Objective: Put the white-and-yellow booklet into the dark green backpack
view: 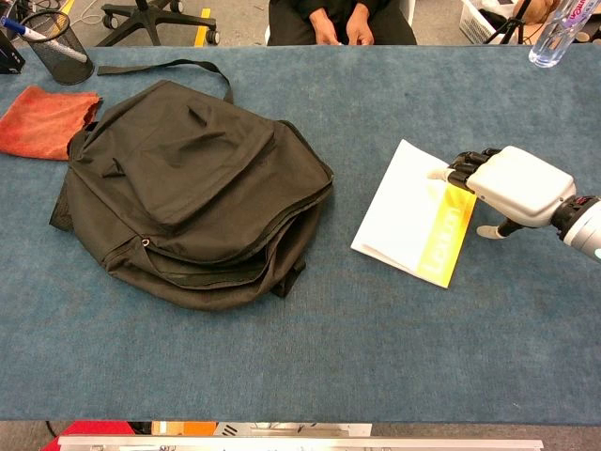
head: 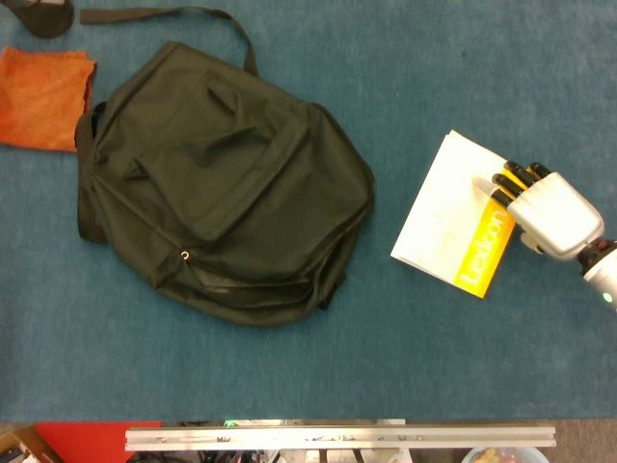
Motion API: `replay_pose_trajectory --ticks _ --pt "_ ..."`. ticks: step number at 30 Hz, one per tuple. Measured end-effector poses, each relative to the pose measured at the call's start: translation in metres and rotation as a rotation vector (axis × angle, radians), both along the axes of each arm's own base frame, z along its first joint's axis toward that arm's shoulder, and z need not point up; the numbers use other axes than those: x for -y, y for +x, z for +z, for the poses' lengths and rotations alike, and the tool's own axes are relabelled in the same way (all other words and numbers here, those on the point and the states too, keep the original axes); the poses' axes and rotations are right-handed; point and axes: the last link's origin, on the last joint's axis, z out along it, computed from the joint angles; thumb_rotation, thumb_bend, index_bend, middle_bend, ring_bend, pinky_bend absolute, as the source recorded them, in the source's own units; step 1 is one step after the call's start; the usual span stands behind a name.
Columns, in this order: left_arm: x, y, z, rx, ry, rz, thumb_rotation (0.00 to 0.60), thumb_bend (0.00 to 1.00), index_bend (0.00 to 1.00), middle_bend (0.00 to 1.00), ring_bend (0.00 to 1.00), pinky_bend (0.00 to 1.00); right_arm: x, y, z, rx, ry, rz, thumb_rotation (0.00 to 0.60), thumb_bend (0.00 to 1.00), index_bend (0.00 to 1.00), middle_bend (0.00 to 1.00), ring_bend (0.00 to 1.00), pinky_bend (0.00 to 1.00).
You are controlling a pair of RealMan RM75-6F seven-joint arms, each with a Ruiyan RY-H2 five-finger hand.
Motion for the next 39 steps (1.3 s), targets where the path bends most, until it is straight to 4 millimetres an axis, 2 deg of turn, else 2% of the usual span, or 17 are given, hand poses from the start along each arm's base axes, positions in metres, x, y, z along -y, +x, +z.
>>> replay_pose_trajectory --ticks 7,16,32,39 --pt "0.0 0.0 0.001 0.003 0.003 -0.001 0.6 0.26 0.28 0.19 0.11 0.07 0.006 0.0 -0.005 -0.017 0.005 -0.007 0.6 0.13 0.15 0.28 0.18 0.33" --pt "0.0 -0.003 0.003 0.0 0.01 0.004 0.6 0.26 0.28 0.19 0.11 0.07 0.014 0.005 -0.008 -0.012 0.007 -0.026 0.6 0.26 0.15 0.28 0.18 0.33" --pt "0.001 -0.005 0.004 0.007 0.004 0.007 0.6 0.26 0.28 0.19 0.11 0.07 0.02 0.019 -0.025 -0.008 0.026 0.025 0.6 0.3 0.15 0.29 0.18 0.33" --pt "0.002 -0.007 0.006 0.021 0.004 0.006 0.6 0.26 0.28 0.19 0.11 0.07 0.023 0.029 -0.029 0.044 0.021 0.064 0.6 0.34 0.2 0.33 0.21 0.35"
